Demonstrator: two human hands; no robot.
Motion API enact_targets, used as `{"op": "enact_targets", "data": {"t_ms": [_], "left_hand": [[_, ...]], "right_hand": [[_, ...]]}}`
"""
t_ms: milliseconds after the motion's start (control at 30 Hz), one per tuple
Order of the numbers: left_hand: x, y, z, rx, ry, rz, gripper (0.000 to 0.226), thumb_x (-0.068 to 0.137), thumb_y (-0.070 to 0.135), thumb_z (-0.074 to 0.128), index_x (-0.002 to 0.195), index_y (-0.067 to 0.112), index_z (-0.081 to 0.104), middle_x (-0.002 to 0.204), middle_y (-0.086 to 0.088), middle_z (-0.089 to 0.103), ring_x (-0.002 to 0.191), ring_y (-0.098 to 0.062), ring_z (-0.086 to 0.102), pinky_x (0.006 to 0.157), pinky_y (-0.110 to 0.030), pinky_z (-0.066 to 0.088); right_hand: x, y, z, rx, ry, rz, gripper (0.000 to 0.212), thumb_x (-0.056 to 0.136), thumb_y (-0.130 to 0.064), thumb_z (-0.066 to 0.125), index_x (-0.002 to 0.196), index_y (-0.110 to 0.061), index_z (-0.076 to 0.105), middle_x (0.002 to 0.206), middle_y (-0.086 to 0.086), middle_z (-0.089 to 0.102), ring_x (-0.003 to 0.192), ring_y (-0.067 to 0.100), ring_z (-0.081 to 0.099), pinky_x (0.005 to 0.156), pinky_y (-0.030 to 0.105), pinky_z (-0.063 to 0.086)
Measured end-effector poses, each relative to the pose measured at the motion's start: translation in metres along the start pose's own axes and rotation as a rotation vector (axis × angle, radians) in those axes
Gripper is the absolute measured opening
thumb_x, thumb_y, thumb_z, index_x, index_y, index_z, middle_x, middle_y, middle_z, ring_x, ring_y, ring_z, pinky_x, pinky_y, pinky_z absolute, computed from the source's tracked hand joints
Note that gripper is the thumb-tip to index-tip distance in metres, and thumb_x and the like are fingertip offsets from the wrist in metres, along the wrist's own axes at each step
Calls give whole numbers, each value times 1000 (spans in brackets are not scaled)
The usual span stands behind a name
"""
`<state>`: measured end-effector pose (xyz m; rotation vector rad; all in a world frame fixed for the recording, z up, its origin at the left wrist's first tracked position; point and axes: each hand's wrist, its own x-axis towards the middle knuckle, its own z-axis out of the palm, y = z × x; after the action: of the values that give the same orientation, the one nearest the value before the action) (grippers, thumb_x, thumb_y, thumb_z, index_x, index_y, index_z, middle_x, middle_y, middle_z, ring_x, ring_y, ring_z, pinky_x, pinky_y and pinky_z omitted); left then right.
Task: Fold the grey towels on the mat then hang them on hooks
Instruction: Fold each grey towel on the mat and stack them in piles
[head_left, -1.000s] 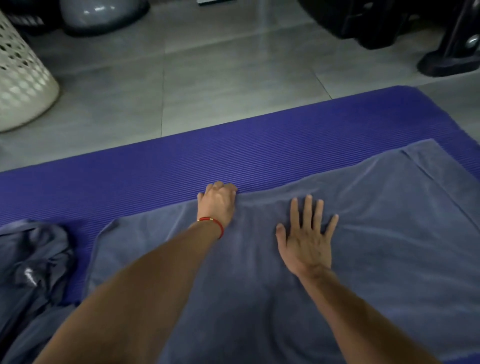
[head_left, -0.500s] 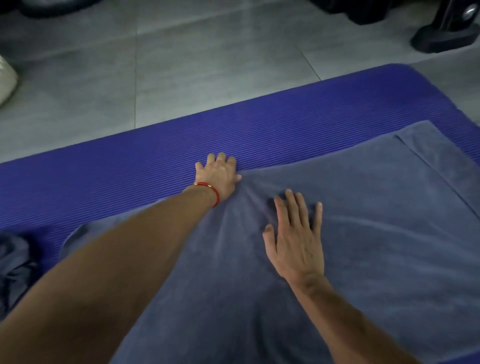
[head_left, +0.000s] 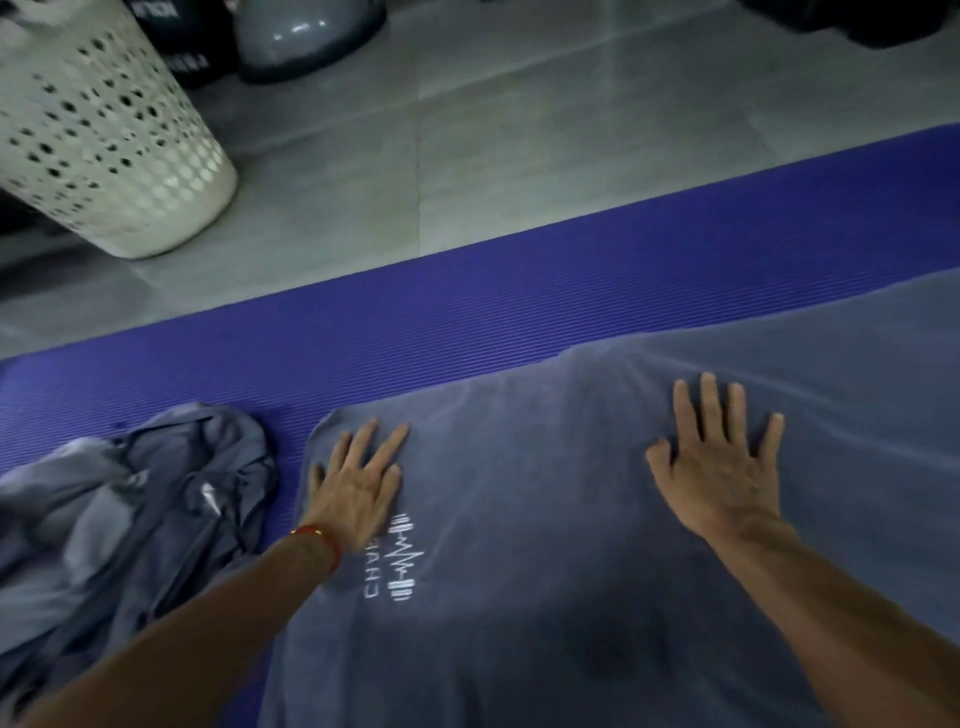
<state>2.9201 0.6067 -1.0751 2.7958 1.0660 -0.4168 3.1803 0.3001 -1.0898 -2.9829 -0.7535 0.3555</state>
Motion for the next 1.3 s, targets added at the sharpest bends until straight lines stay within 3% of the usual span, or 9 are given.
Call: {"op": "enact_targets", "data": {"t_ms": [267, 467, 533, 633, 733, 867, 1000, 1167, 1300], "left_hand": [[47, -16, -28, -86, -165, -170, 58, 103, 47, 35, 155, 54, 8, 169, -6, -4, 154, -31, 2, 117, -64, 17], [60, -27, -26, -103, -202, -166, 60, 104, 45, 38, 154, 55, 6, 169, -6, -10, 155, -34, -3, 119, -63, 15], [62, -28, -31, -145, -123, -166, 60, 99, 39, 47, 155, 44, 25, 168, -12, 11, 152, -35, 17, 119, -58, 25], [24, -30, -39, -249, 169, -152, 54, 84, 41, 38, 123, 17, 67, 134, -14, 60, 124, -36, 55, 104, -47, 47], [-63, -42, -17, -243, 278, 14, 47, 78, 33, 42, 112, 15, 69, 113, -8, 65, 103, -36, 62, 93, -46, 52], [-190, -59, 17, -219, 308, -97, 31, 74, 17, 61, 104, 16, 68, 99, -11, 62, 85, -38, 61, 76, -46, 56], [-252, -65, 41, -390, 192, -312, 35, 79, 6, 75, 112, 9, 66, 91, -8, 62, 80, -34, 66, 70, -39, 56], [-269, -49, 31, -699, 205, -427, 38, 81, -5, 72, 108, 19, 62, 74, 6, 66, 67, -5, 65, 68, -19, 55], [-262, -26, -8, -915, 168, -455, 33, 78, -2, 76, 98, 21, 61, 72, 0, 73, 64, -4, 68, 61, -13, 52]], "right_hand": [[-135, -156, 27, 259, 10, -373, 85, 74, -54, 56, 152, -22, 46, 163, 6, 36, 152, 34, 28, 116, 71, 18], [-142, -155, 47, 254, -66, -357, 105, 70, -73, 52, 160, -24, 30, 170, 3, 17, 156, 31, 12, 119, 67, 2], [-139, -155, 45, 239, -117, -365, 115, 67, -79, 50, 163, -25, 16, 171, 2, 1, 157, 31, -2, 118, 68, -7], [-134, -148, 38, 208, -242, -419, 133, 64, -86, 55, 158, -31, -22, 160, -2, -41, 145, 28, -41, 111, 66, -27], [-133, -148, 29, 196, -298, -436, 139, 63, -87, 61, 155, -34, -28, 153, -3, -51, 138, 26, -51, 110, 67, -28], [-135, -153, 24, 154, -346, -418, 141, 64, -85, 66, 156, -31, -27, 153, -1, -51, 139, 28, -50, 108, 68, -28], [-144, -175, 7, -26, -308, -420, 129, 72, -73, 71, 161, -17, -4, 166, 14, -25, 146, 42, -35, 100, 71, -29], [-199, -208, 8, 147, -97, -753, 57, 83, -41, 70, 135, -22, 57, 144, 3, 50, 152, 35, 15, 114, 63, -19], [-244, -215, 3, 721, -460, -792, 55, 77, -36, 77, 129, -31, 61, 124, -13, 65, 119, 6, 54, 115, 34, 31]]}}
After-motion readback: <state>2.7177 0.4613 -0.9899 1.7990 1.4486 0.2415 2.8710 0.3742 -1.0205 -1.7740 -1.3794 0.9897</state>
